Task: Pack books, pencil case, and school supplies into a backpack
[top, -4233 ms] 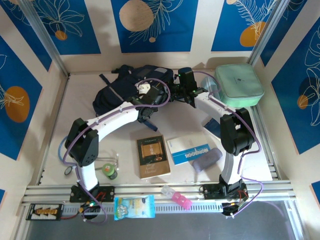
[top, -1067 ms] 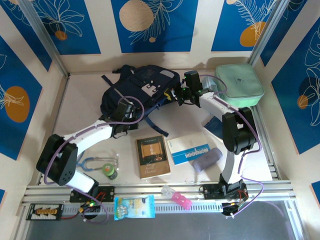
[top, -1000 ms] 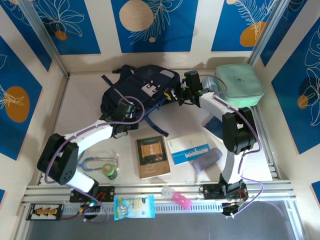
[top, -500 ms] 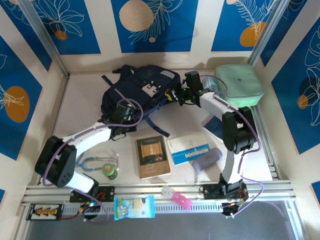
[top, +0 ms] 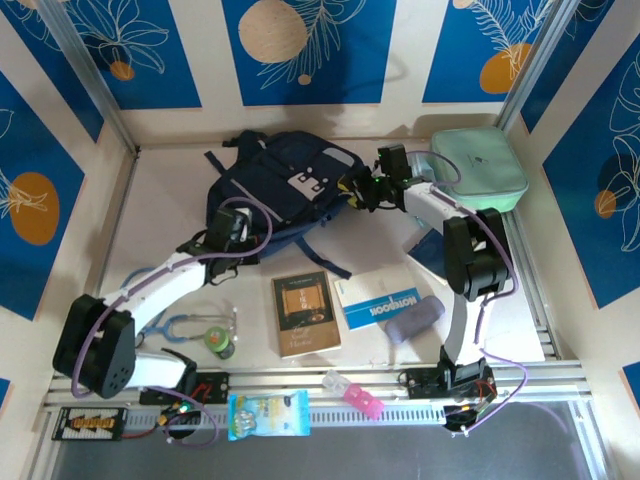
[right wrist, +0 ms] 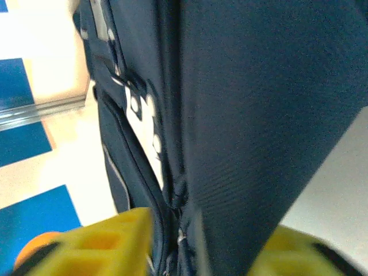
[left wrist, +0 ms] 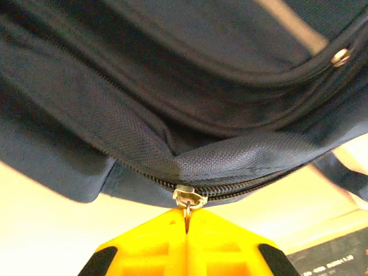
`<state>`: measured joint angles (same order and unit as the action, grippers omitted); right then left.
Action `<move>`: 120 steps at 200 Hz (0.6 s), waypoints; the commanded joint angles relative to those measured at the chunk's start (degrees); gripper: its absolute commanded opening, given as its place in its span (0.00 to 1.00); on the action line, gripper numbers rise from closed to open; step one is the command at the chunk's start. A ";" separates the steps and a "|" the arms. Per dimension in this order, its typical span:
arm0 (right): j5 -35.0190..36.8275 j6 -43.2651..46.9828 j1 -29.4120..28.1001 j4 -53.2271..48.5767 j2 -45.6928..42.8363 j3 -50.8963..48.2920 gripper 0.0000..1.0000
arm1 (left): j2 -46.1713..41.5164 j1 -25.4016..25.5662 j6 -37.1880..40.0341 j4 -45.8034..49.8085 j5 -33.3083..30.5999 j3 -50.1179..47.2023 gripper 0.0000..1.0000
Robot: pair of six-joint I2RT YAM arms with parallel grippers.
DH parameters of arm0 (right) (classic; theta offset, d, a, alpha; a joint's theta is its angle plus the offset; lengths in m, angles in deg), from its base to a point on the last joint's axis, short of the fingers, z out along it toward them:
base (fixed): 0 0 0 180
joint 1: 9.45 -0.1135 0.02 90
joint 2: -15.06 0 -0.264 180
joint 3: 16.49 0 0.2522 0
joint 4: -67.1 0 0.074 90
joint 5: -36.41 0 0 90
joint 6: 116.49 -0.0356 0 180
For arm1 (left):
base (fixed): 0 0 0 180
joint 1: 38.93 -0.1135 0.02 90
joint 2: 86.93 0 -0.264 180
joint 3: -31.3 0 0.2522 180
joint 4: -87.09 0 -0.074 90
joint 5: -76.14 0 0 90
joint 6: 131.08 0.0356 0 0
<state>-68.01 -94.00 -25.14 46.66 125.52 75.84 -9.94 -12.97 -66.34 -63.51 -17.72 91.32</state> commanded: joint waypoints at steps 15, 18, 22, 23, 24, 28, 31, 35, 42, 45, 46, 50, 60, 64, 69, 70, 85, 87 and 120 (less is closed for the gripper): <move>6.77 1.07 1.53 -5.19 -10.15 -4.54 0.62 | 3.92 2.45 3.82 5.15 6.77 8.67 0.00; 7.96 1.38 1.33 -6.42 -10.89 -4.95 0.62 | 4.36 2.51 3.81 5.38 7.37 9.20 0.00; 9.58 1.70 1.01 -7.92 -12.16 -5.36 0.63 | 4.95 2.78 3.81 5.68 7.95 9.81 0.00; 10.02 1.73 0.92 -8.23 -12.57 -5.58 0.63 | 5.11 2.87 3.81 5.74 8.06 9.99 0.00; 10.37 1.79 0.83 -8.51 -12.86 -5.73 0.64 | 5.19 2.92 3.81 5.77 8.24 10.17 0.00; 11.67 2.01 0.33 -9.71 -14.15 -6.17 0.65 | 5.78 3.25 3.85 6.08 8.67 10.85 0.00; 12.49 2.09 0.06 -10.29 -15.11 -6.68 0.66 | 6.24 3.43 3.70 6.28 8.95 11.39 0.00; 13.13 2.07 -0.42 -10.65 -16.24 -7.35 0.66 | 6.80 3.76 3.72 6.58 9.26 11.95 0.00; 13.57 1.59 -1.28 -10.94 -18.06 -8.73 0.66 | 7.68 4.24 3.64 7.06 9.86 13.05 0.00; 13.61 1.16 -1.71 -10.97 -18.77 -9.37 0.66 | 8.06 4.52 3.68 7.16 10.10 13.39 0.00; 13.66 0.87 -1.96 -11.05 -19.13 -9.74 0.66 | 8.16 4.62 3.66 7.19 10.14 13.49 0.00; 13.76 0.27 -2.51 -11.22 -19.76 -10.24 0.66 | 8.61 4.89 3.51 7.26 10.49 14.03 0.00; 13.49 -2.39 -4.23 -11.51 -21.11 -12.00 0.66 | 9.49 5.60 3.22 7.28 11.15 15.13 0.00; 13.30 -3.59 -4.98 -11.45 -21.48 -12.72 0.66 | 9.84 5.89 3.14 7.34 11.58 15.62 0.00; 13.12 -5.26 -5.90 -11.31 -21.80 -13.54 0.66 | 10.29 6.30 2.98 7.34 12.05 16.21 0.00; 13.11 -5.57 -6.14 -11.24 -21.78 -13.66 0.66 | 10.38 6.34 2.96 7.36 12.22 16.35 0.00; 12.51 -10.22 -8.98 -8.91 -21.96 -16.20 0.66 | 11.86 7.43 2.93 8.03 13.13 18.37 0.00; 12.44 -10.79 -9.31 -8.58 -21.86 -16.41 0.66 | 12.02 7.62 2.93 8.08 13.16 18.59 0.00; 13.14 -16.23 -14.10 -7.87 -18.08 -16.46 0.77 | 13.80 9.04 2.87 8.81 14.37 21.38 0.00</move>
<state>-56.49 -104.03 -37.03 39.43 104.51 59.16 3.38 -5.12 -64.07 -55.01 -6.79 109.33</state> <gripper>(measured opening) 0.743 0.045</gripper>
